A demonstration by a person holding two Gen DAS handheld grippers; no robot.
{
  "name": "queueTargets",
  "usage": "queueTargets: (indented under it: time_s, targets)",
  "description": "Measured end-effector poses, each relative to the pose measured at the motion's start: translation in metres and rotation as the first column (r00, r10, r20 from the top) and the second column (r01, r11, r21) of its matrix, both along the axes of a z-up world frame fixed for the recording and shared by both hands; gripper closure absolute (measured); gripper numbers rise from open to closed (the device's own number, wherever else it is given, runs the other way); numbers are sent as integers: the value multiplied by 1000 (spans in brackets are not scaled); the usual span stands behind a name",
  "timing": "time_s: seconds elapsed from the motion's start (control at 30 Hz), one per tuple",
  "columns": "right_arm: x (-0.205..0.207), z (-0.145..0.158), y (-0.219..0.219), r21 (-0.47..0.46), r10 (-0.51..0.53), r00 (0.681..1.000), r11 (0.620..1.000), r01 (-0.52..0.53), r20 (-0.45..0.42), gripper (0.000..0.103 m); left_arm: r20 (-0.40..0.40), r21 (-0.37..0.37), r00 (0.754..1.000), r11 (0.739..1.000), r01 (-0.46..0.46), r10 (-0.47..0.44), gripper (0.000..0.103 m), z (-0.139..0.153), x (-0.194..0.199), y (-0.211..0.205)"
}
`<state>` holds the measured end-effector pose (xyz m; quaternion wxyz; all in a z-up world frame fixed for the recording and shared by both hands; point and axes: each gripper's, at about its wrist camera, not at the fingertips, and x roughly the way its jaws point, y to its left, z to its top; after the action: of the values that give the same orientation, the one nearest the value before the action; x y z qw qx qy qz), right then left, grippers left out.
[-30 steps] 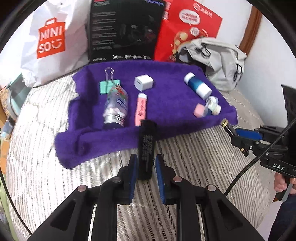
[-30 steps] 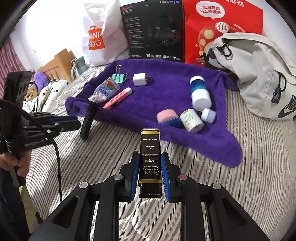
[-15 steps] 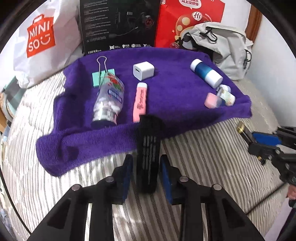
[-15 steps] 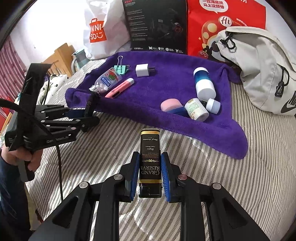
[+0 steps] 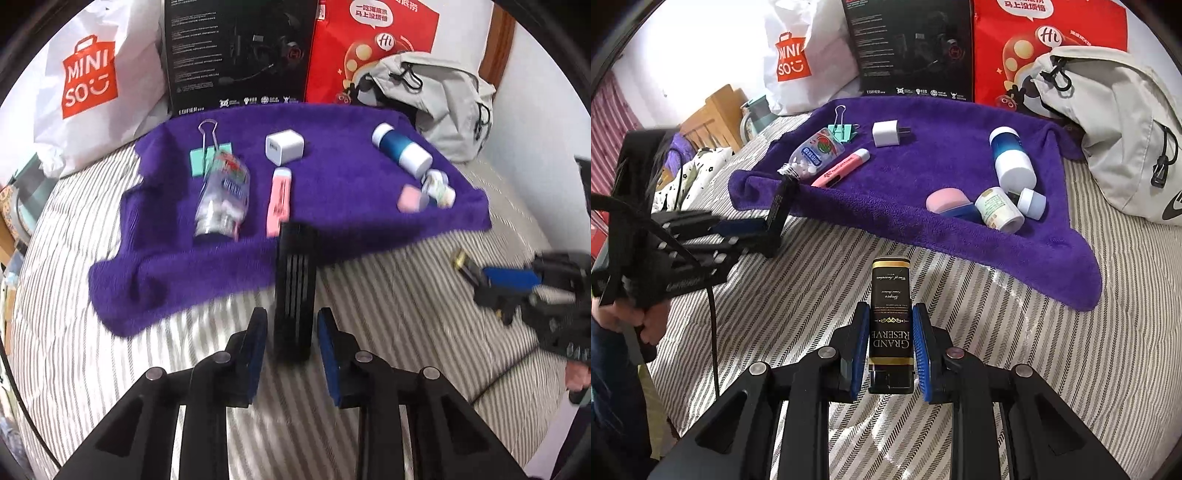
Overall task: Organize rigid objects
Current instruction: 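Carry the cylinder in the left gripper while the right carries the bottle toward the towel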
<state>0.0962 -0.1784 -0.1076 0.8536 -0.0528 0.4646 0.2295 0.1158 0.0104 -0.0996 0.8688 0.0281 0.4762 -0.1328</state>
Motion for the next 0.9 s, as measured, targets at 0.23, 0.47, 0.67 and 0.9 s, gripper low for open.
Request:
queueTargets:
  time_s: [0.23,0.47,0.67,0.9]
  targets:
    - [-1,0,-10,0,-22,1000,1000,22,-2,80,-20,10,1000,1000,-9,10,82,-8,13,-11]
    - [-2,-3,-13,2,-28,1000,1000,28,-10,80,-29,-57,1000,998,0,-2,83,-7,-4,-4]
    - [-5,-3,-10,13,-19,1000,1000,19,-8,80,-40,-37,999,999,6,-8,83,-4,-19,3]
    - [-6,-2,-9,24,-14,1000,1000,14,-6,80,-42,-33,999,999,-4,3,83,-2,-24,7]
